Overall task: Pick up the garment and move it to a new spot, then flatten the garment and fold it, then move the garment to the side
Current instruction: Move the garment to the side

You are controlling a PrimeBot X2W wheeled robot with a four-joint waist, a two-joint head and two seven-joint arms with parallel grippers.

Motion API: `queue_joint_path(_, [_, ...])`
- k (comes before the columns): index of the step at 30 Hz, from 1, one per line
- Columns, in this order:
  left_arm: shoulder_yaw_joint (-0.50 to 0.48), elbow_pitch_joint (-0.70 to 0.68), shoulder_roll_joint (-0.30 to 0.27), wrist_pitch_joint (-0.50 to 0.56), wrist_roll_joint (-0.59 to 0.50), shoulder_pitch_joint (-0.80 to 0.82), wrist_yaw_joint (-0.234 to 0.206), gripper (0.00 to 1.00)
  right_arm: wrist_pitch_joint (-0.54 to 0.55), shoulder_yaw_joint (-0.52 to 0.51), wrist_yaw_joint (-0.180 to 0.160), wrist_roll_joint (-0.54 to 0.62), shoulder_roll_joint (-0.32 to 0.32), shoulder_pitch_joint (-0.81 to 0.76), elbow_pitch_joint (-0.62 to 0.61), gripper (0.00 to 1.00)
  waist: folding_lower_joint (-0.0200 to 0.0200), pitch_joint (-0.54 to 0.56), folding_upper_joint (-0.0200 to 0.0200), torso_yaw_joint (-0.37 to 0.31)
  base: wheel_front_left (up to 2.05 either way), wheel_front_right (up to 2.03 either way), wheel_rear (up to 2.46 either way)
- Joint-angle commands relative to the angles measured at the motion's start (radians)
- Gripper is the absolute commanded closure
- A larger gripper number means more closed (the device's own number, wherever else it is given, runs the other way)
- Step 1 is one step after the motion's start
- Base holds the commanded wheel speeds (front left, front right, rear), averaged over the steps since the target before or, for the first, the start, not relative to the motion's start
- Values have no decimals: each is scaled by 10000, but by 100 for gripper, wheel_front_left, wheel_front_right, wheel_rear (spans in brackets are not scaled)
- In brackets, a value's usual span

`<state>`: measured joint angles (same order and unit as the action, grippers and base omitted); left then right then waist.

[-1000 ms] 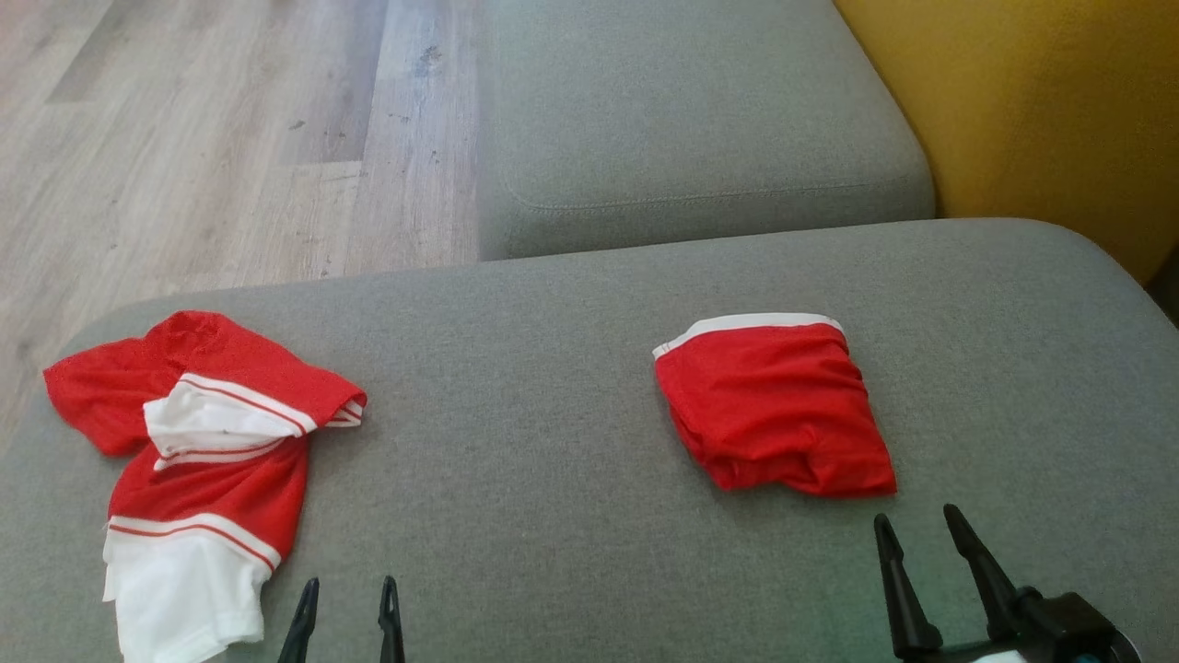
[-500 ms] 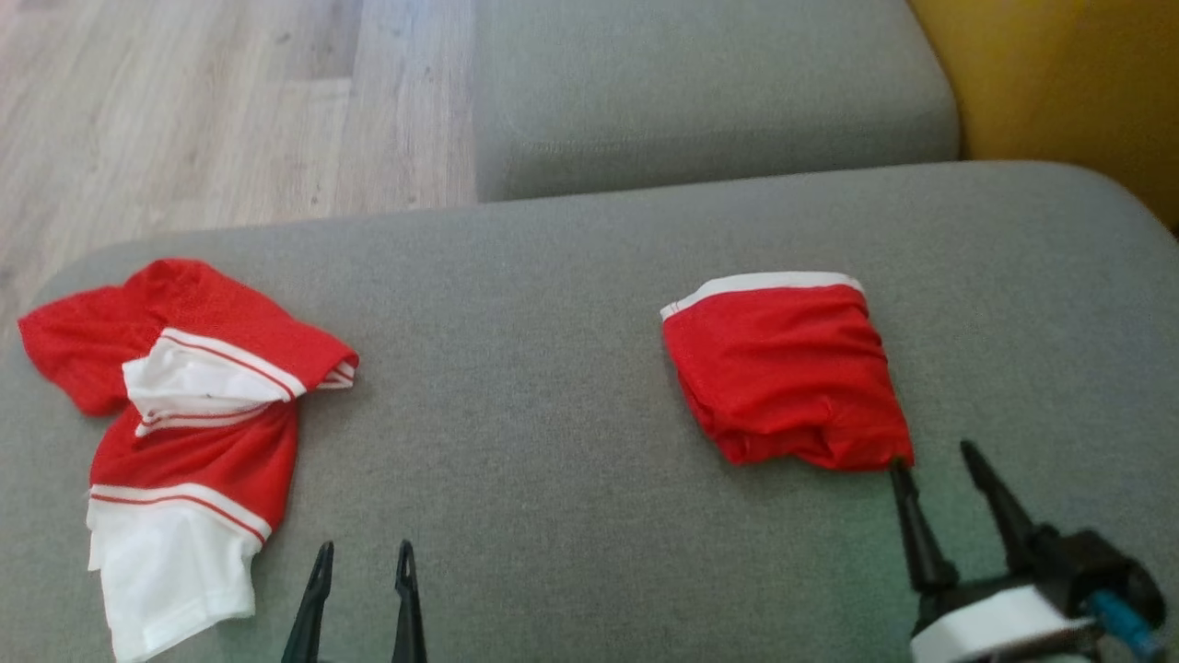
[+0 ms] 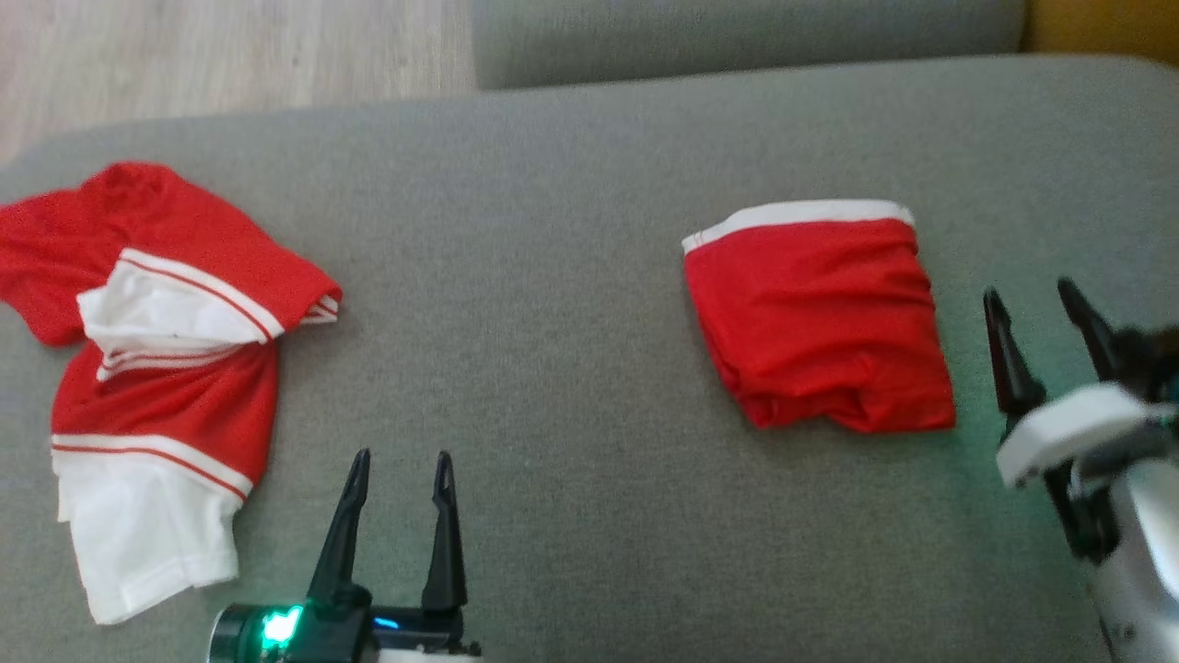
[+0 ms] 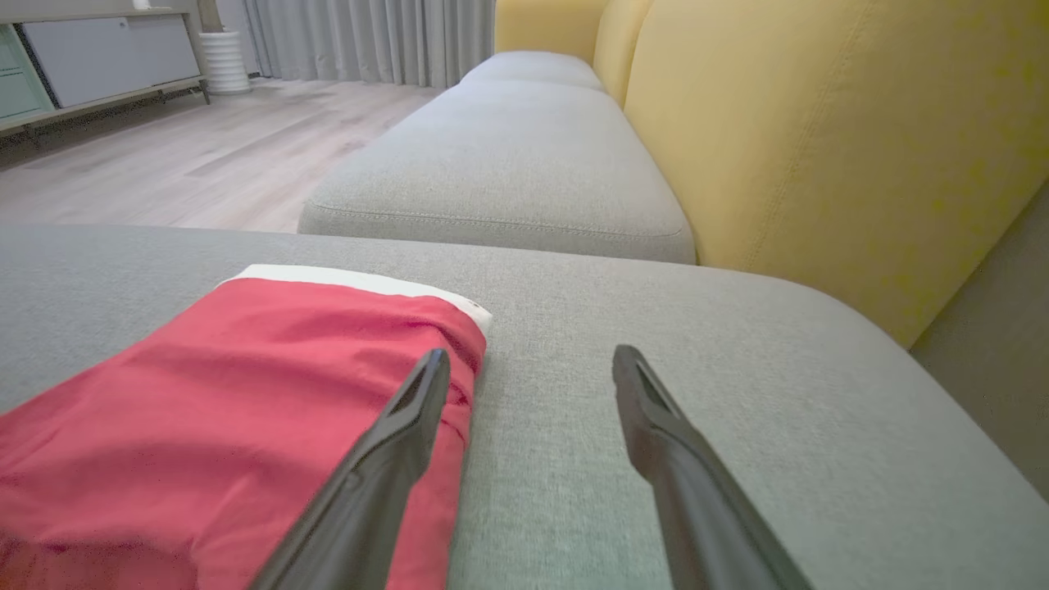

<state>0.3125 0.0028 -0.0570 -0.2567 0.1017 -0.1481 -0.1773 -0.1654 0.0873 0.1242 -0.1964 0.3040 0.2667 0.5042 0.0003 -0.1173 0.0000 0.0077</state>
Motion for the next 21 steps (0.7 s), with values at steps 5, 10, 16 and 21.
queue_joint_path(5, [18,-355,68,-51,-257,797,-178,0,1223,1048,65,-1637,552,1438,908,0,-3,-1135,0,243,0,0,0])
queue_joint_path(10, [180,-368,68,-51,-292,1259,-296,0,2025,2278,65,-3187,566,1868,1439,33,-3,-1605,0,355,0,0,0])
queue_joint_path(16, [344,-398,68,-51,-304,1512,-379,0,1476,2966,65,-3910,1114,2314,1833,100,-3,-1966,0,217,0,0,0])
queue_joint_path(21, [342,-608,68,-51,-126,1669,-281,0,1141,3057,65,-3841,1921,2835,2175,100,-3,-2283,0,-102,0,0,0])
